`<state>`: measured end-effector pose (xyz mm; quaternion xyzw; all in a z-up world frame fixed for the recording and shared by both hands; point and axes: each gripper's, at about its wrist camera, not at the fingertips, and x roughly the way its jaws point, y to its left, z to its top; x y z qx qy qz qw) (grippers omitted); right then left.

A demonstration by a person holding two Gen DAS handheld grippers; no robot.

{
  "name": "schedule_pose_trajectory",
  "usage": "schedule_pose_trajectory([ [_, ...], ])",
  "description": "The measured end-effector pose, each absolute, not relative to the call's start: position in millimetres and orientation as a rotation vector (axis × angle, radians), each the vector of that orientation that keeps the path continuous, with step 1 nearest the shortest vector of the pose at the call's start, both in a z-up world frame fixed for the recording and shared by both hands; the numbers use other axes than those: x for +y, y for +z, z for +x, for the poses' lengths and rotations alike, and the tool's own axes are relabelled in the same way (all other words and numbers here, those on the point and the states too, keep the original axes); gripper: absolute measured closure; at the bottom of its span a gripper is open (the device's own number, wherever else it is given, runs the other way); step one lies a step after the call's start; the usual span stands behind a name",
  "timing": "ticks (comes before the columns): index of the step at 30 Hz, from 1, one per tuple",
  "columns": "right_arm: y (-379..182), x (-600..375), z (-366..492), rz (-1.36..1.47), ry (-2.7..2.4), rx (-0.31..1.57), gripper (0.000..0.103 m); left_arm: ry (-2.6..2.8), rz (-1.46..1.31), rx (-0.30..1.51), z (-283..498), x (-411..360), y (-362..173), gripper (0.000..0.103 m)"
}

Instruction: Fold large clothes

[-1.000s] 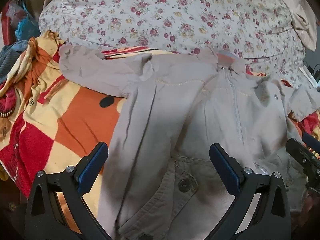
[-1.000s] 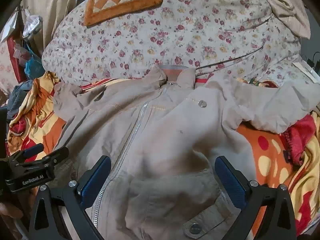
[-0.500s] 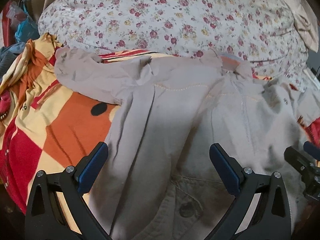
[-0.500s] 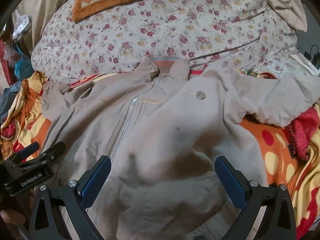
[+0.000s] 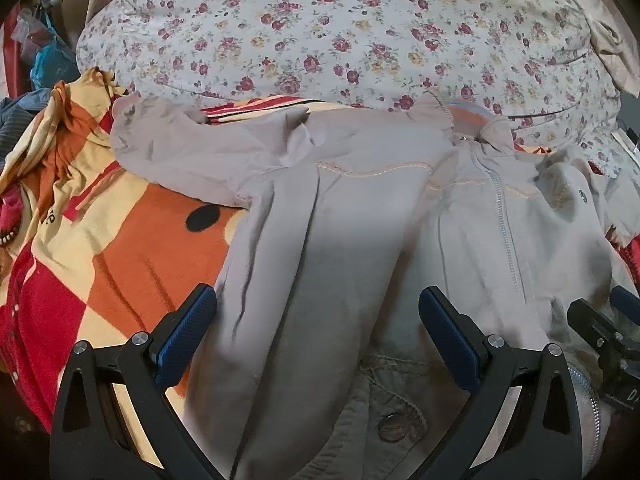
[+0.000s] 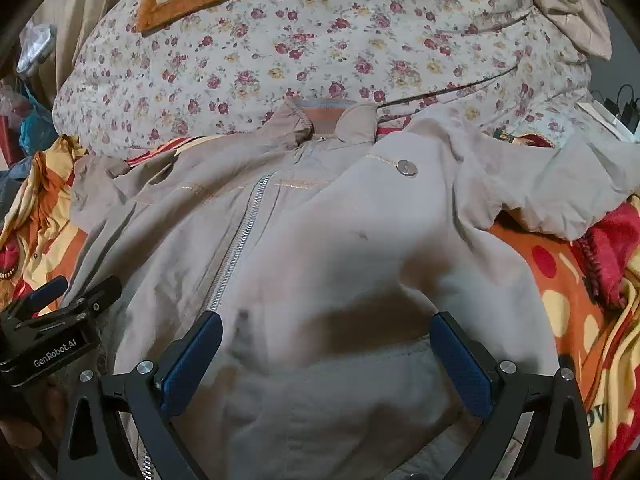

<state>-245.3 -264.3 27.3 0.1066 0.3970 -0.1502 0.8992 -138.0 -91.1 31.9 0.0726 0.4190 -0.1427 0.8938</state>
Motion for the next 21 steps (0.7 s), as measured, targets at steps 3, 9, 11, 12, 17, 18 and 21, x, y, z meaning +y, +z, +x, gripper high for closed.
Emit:
schedule_pose_trajectory([
  [3,26.9,-266.2,-248.1,0.227,-0.316,0.815,0.0,-0.306,0.16,0.863,-140.9,-91.1,32.6,0.001],
  [9,26.2,-265.7,-251.6,0.226,-0.307,0.811,0.0,-0.31,0.165,0.859,-144.2,-92.5,31.2,0.001],
  [11,26.1,-266.8,-254.5,0.235,-0.306,0.8,0.0,-0.297,0.164,0.862,-143.8,-93.0,29.0,0.001],
  [12,25.6,-268.0,-255.6,0.243,-0.305,0.795,0.0,-0.292,0.164,0.864,-143.5,-93.0,28.2,0.001],
  [17,22.6,-279.7,-257.6,0.304,-0.308,0.791,0.0,-0.291,0.168,0.869,-142.6,-94.7,26.6,0.001],
  [18,22.0,-280.4,-257.3,0.309,-0.31,0.795,0.0,-0.294,0.171,0.87,-142.5,-95.4,26.2,0.001],
  [21,21.1,-278.1,-256.1,0.296,-0.318,0.806,0.0,-0.3,0.17,0.871,-142.6,-95.8,26.6,0.001],
])
